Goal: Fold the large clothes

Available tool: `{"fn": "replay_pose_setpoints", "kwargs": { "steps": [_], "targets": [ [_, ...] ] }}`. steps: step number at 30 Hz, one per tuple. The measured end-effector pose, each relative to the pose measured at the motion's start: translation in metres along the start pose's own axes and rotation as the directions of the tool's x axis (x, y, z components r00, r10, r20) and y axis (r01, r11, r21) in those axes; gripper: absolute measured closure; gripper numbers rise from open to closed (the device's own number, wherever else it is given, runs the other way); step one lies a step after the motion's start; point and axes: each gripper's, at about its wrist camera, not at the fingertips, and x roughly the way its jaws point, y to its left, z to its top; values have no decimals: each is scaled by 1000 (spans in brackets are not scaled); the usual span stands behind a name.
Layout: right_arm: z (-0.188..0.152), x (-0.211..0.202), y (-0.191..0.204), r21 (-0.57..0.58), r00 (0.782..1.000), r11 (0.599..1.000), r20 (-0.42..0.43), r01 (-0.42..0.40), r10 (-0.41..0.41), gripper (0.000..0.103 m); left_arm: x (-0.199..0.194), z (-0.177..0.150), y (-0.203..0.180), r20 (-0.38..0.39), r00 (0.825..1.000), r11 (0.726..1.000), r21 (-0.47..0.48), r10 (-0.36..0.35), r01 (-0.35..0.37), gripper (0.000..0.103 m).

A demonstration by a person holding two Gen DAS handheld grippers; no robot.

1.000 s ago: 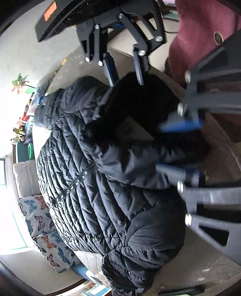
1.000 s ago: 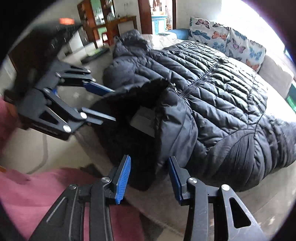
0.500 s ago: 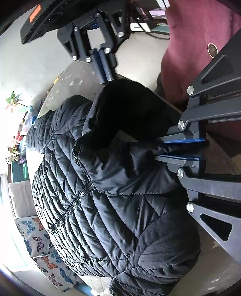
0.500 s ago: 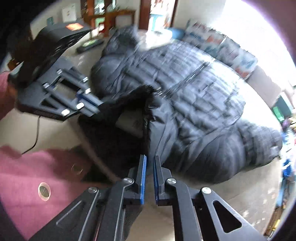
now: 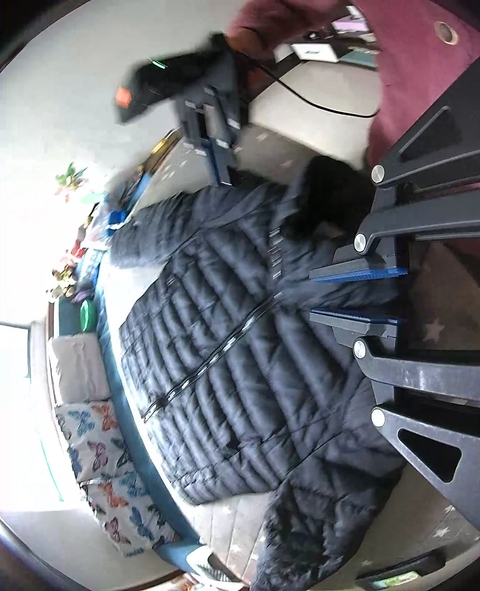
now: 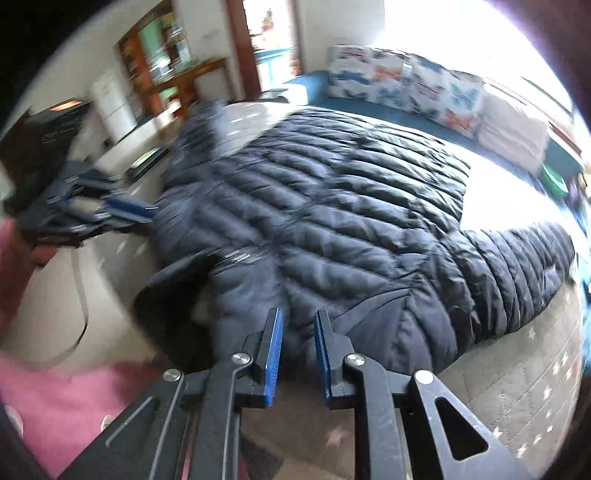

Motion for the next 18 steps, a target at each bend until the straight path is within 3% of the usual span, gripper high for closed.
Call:
{"fn": "replay_pose_setpoints", "kwargs": {
  "steps": [3, 7, 12, 15, 18],
  "targets": [
    [-7, 39, -9, 24, 998, 1000, -57, -8, 9, 83, 12, 23, 10, 18, 1000, 1000, -24, 4, -4, 87],
    [-25, 77, -17, 44, 994, 999, -111, -16, 21, 83, 49, 37, 3, -5, 998, 998, -36, -55, 55, 87],
    [-19, 45, -33, 85, 994, 991, -35, -101, 104, 83, 107, 44, -4, -74, 990, 992, -44, -122, 119, 87],
    [-14, 17, -69, 138, 997, 988, 33, -70, 66, 83, 132, 41, -12, -107, 982, 988, -30, -153, 150, 87],
    [-14, -1, -123, 272, 997, 962, 71, -28, 9, 81, 150, 36, -17, -148, 973, 985, -33, -175, 172, 87]
  ]
}}
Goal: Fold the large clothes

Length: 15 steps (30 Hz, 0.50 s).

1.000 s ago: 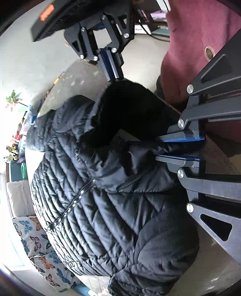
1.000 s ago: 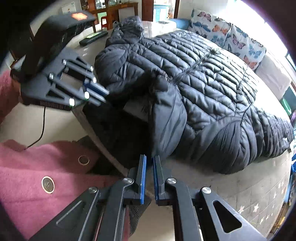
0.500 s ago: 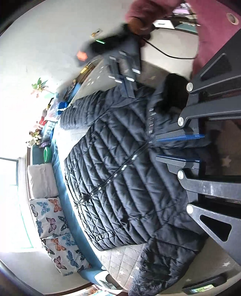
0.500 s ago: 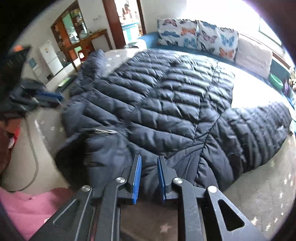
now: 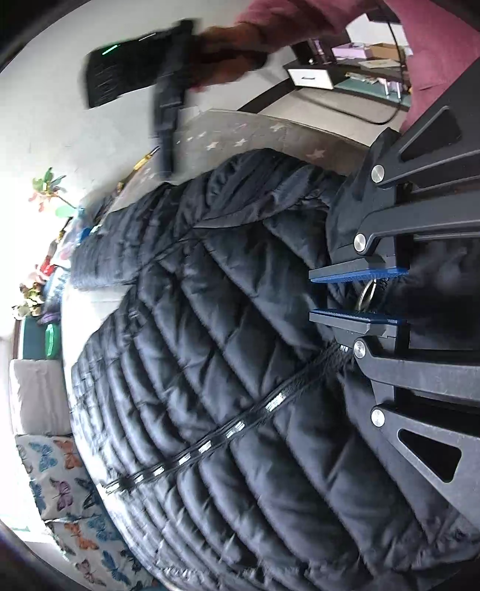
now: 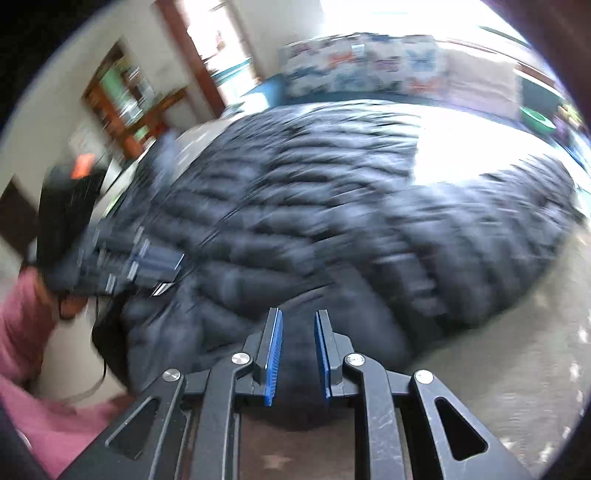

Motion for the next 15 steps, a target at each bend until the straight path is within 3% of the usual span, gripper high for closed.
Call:
{"fn": "replay_pose_setpoints", "kwargs": {
  "steps": [2, 6, 10, 15],
  "targets": [
    [9, -9, -42, 107, 999, 994, 41, 30, -35, 73, 13, -5, -4, -26, 1000, 1000, 11, -1, 1, 87],
    [24, -22, -118, 282, 986, 955, 106, 93, -128, 68, 22, -11, -13, -24, 999, 996, 77, 38, -37, 87],
    [42, -19, -186, 435, 974, 896, 152, 86, -167, 67, 26, -8, -11, -43, 999, 997, 68, 22, -19, 87],
    [57, 0, -237, 558, 970, 828, 170, 51, -174, 67, 23, -6, -8, -48, 999, 999, 52, 6, -4, 87]
  ]
}}
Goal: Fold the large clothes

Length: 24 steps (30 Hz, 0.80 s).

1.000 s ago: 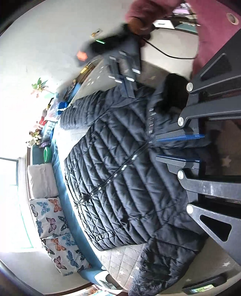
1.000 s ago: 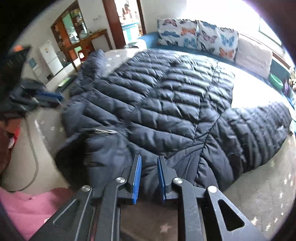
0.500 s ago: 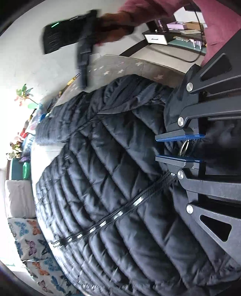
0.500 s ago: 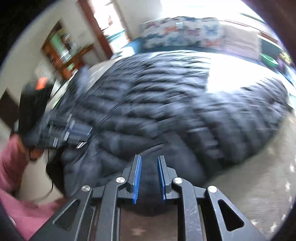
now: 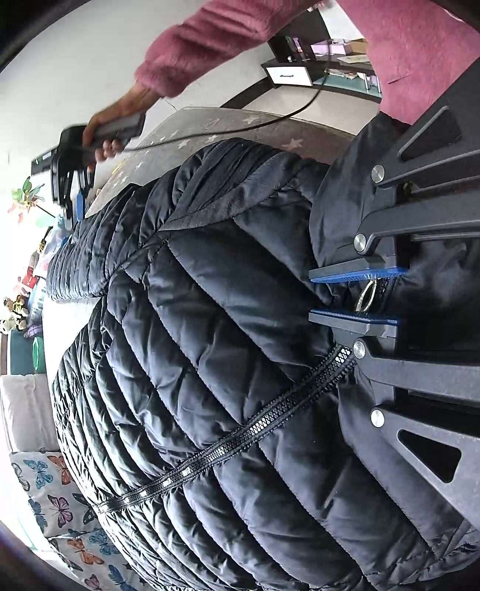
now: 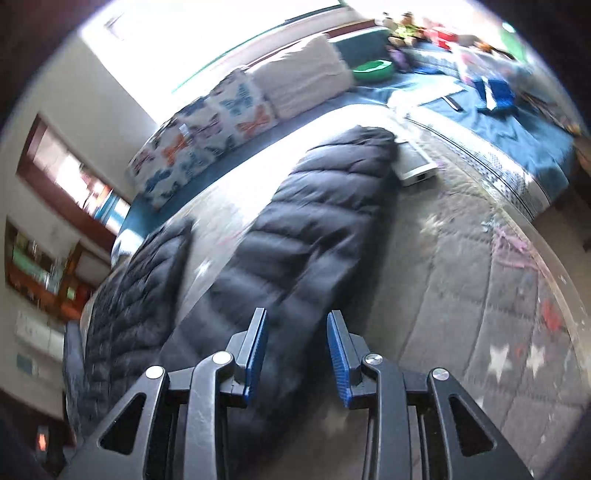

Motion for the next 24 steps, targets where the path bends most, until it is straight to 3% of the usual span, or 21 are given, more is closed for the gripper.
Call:
{"fn": "replay_pose_setpoints", "kwargs": {
  "steps": [6, 9, 15, 16, 17, 18, 24],
  "targets": [
    [15, 25, -18, 77, 999, 996, 9, 42, -43, 66, 0, 0, 1, -4, 1000, 1000, -2, -1, 1, 87],
    [19, 35, -23, 117, 1000, 993, 4, -2, 1, 60, -1, 0, 3, -4, 1000, 1000, -6, -10, 10, 87],
    [25, 34, -25, 160, 996, 984, 30, -84, 80, 61, -3, 0, 7, -7, 1000, 1000, -23, -22, 21, 87],
    [26, 31, -20, 150, 996, 985, 41, -83, 78, 66, -4, 0, 7, -7, 1000, 999, -24, -21, 21, 87],
    [29, 30, -16, 134, 996, 988, 49, -79, 73, 80, -5, 1, 7, -7, 1000, 999, -26, -20, 20, 87],
    [31, 27, -9, 108, 996, 991, 56, -73, 67, 84, -8, 0, 6, -5, 1000, 1000, -27, -16, 16, 87],
    [31, -18, 66, -130, 987, 991, 150, -29, 49, 90, -34, -8, 16, 37, 999, 998, -59, 39, -37, 87]
  ]
}}
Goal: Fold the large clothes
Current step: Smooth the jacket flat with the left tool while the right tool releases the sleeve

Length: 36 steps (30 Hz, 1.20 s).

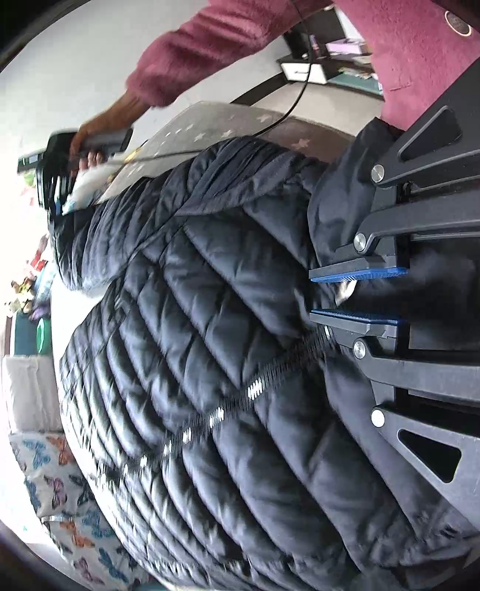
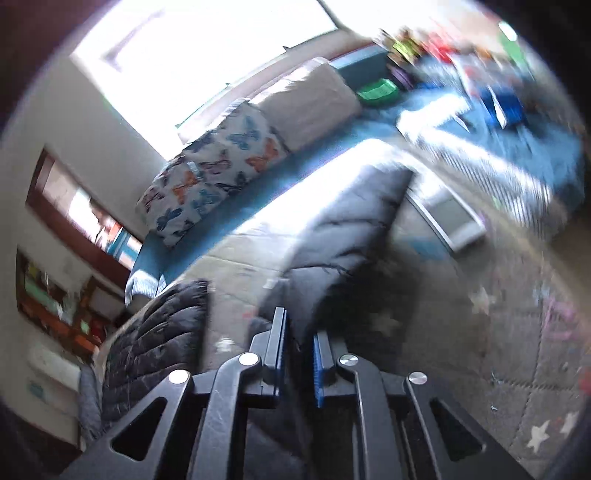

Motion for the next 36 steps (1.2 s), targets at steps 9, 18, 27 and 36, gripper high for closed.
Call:
{"fn": "replay_pose_setpoints", "kwargs": {
  "steps": [9, 18, 27, 36],
  "targets": [
    [-26, -70, 148, -322, 988, 943, 97, -86, 123, 90, -66, -36, 42, 147, 987, 987, -154, 67, -45, 87],
    [-116, -98, 270, -567, 966, 790, -43, -233, 254, 90, -123, -91, 91, 259, 957, 954, -296, 133, -53, 87],
    [-285, -72, 326, -767, 919, 511, -370, -387, 140, 90, -153, -137, 112, 316, 936, 931, -364, 152, -28, 87],
    [-302, -101, 309, -806, 920, 451, -378, -382, 103, 90, -179, -130, 100, 388, 907, 944, -329, 166, -32, 78]
  ]
}}
